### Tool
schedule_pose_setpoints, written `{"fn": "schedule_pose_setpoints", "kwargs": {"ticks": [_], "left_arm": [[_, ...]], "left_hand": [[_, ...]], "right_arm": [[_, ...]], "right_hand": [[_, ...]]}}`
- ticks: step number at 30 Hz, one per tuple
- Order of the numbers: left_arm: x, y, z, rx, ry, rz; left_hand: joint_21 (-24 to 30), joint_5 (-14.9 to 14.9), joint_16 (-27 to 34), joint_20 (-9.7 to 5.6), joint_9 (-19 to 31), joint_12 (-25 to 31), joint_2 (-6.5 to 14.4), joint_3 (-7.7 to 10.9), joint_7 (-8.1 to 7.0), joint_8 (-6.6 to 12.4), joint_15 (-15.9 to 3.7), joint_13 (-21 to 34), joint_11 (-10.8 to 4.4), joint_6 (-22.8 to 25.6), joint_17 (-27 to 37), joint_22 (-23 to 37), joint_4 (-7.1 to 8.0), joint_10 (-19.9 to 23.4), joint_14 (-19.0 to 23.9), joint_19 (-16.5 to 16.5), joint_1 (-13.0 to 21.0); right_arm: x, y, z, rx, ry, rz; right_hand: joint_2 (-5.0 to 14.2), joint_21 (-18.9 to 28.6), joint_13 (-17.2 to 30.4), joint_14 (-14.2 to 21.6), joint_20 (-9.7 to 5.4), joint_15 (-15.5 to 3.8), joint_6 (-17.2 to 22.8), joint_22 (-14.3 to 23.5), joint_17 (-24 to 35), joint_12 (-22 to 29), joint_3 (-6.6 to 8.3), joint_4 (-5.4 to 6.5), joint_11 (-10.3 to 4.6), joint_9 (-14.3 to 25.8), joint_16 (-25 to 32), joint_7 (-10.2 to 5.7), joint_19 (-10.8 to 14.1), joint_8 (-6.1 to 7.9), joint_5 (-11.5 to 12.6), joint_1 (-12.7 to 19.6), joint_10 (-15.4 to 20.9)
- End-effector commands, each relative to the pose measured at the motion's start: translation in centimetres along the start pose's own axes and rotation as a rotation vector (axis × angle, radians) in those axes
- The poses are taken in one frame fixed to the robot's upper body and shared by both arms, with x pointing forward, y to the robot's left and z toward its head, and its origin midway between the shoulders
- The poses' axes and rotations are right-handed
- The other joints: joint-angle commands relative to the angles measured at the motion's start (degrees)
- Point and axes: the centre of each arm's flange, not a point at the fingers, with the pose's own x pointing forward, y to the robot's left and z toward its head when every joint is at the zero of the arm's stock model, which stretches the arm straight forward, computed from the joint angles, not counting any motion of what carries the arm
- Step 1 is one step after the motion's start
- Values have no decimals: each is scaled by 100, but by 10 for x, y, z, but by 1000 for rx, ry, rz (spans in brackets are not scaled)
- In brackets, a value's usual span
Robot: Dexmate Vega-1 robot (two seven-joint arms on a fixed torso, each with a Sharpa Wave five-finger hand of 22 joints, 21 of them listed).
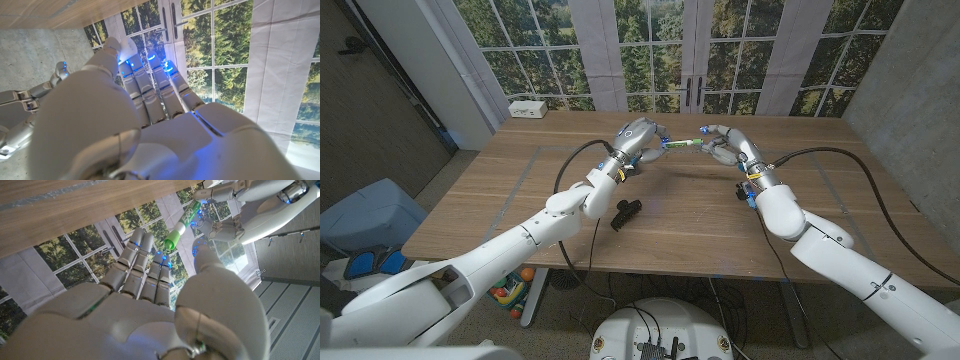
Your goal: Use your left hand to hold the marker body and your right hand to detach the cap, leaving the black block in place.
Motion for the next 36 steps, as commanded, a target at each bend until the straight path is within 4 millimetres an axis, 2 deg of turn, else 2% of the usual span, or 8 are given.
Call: {"fn": "schedule_pose_setpoints", "kwargs": {"ticks": [1,5,9,15,21,24,32,36], "left_arm": [[0,-2,0,-23,3,3],[1,-1,1,-30,-2,8],[1,-1,1,-37,-8,10],[1,-2,1,-45,-10,10],[2,-2,0,-49,-11,8],[2,-2,-1,-51,-11,8],[2,-2,-3,-54,-15,6],[0,-1,-4,-54,-14,11]], "left_hand": [[44,26,36,-134,1329,35,711,2,-4,41,-918,1547,-568,26,24,15,26,616,8,-12,688],[53,29,36,-137,1331,35,711,2,-3,46,-918,1565,-569,32,33,14,27,622,11,-13,690],[65,34,35,-141,1323,34,706,0,6,47,-918,1590,-570,43,45,13,25,624,14,-17,693],[76,39,30,-142,1316,34,701,-1,5,49,-918,1615,-572,55,55,12,23,634,13,-24,695],[91,45,24,-145,1318,34,700,-2,8,53,-919,1644,-572,57,64,11,24,642,13,-29,698],[96,47,24,-144,1319,32,699,-3,-4,54,-918,1656,-571,59,69,10,25,641,15,-32,698],[116,54,11,-141,1316,22,698,-4,2,54,-918,1694,-572,58,78,8,26,636,14,-42,700],[124,57,8,-139,1311,14,697,-5,14,52,-918,1705,-573,61,84,8,26,636,16,-49,700]], "right_arm": [[5,7,7,-34,-26,-22],[9,9,6,-27,-36,-31],[13,11,5,-17,-44,-29],[18,15,3,-3,-51,-37],[20,16,4,-4,-73,-48],[21,17,4,7,-98,-58],[24,19,3,11,-126,-78],[25,19,2,20,-133,-87]], "right_hand": [[37,139,50,181,-60,-880,202,42,42,111,-19,-7,-14,21,82,-42,184,79,-7,74,193],[82,277,94,392,-141,-919,410,64,47,181,13,-14,-47,23,124,-43,328,148,-2,183,341],[114,414,140,544,-206,-931,671,85,59,273,22,-1,-61,24,146,-150,447,234,-2,254,546],[163,578,200,888,-269,-935,771,109,124,379,9,20,-49,24,278,-153,562,251,-2,314,781],[253,820,305,1261,-375,-980,1221,145,239,573,19,10,-76,27,424,-80,723,404,15,455,1212],[321,1052,419,1567,-460,-997,1577,190,315,746,44,1,-114,42,488,-29,831,537,22,589,1591],[561,1596,720,2157,-662,-1015,2302,352,525,1082,220,-61,-224,88,587,-91,872,847,48,1129,2290],[586,1772,817,2332,-708,-1018,2452,414,606,1149,220,-38,-187,101,637,-31,897,921,39,1198,2402]]}}
